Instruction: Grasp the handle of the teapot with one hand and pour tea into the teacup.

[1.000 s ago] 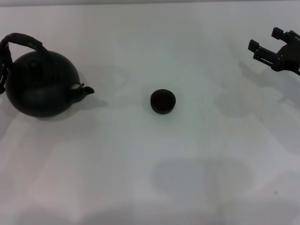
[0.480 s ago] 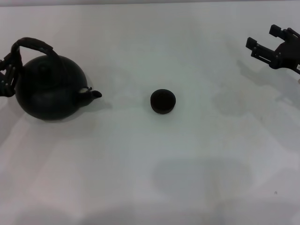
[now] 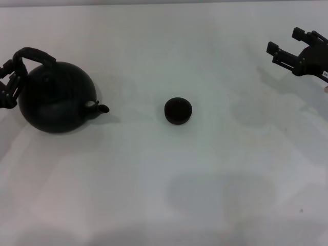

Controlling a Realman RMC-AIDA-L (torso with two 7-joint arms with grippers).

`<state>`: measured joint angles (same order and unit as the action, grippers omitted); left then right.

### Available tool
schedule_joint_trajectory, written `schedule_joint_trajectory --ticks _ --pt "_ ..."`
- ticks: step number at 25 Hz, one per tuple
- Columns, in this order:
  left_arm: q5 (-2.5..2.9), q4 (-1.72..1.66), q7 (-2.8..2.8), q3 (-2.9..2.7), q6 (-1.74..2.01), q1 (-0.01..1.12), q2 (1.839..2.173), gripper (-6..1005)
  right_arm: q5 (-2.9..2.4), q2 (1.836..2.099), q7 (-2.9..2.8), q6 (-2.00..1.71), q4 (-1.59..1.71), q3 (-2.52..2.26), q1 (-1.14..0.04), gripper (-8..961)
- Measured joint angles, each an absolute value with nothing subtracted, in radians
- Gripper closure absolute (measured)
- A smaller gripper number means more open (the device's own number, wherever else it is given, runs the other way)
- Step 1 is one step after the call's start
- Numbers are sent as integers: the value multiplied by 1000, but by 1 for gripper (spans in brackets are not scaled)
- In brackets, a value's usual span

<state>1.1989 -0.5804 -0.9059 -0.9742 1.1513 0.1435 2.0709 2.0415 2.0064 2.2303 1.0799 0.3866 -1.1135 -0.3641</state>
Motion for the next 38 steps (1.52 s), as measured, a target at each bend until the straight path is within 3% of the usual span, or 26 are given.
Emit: schedule_joint_trajectory --ticks 2,8,14,24,38 --pt "1199 -580 -906 -974 1151 144 2071 760 2042 2006 2230 1080 387 -1114 -364 96" --pt "1200 -572 -888 -976 1150 140 2073 757 2042 2005 2230 1079 387 -1114 -361 96" --pt "1190 -559 -840 -973 1154 127 2077 665 2042 2005 2230 1079 387 -1114 -360 96" --pt "1002 -516 -629 -971 1339 31 2081 500 2042 2005 2230 1081 387 -1114 -355 96" --pt "498 -93 -380 -971 1634 10 2080 507 2073 2005 2386 1205 339 -1082 -316 96"
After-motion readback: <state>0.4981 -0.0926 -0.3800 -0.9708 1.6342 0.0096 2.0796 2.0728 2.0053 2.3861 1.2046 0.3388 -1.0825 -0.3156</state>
